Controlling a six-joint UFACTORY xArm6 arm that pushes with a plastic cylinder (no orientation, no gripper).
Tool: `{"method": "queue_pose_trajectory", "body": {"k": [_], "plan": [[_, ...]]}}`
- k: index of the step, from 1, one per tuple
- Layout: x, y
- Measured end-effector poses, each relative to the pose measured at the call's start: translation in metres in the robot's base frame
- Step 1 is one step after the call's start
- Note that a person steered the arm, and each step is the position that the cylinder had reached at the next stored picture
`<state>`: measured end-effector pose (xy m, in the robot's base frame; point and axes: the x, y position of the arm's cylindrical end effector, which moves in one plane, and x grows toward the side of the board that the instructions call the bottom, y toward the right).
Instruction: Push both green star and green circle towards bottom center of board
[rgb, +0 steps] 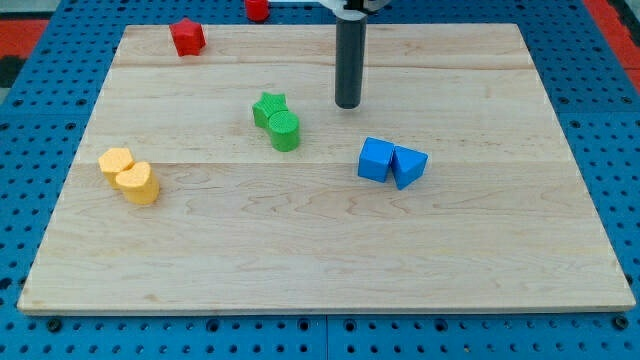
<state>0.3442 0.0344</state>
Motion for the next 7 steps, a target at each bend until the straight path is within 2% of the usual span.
{"method": "queue_pose_trajectory", "body": {"k": [2,4,5,6,7], "plan": [[0.031,-0.004],[-0.037,-0.099],[0.014,-0.132],[0.043,-0.059],[0.042,-0.088]]}}
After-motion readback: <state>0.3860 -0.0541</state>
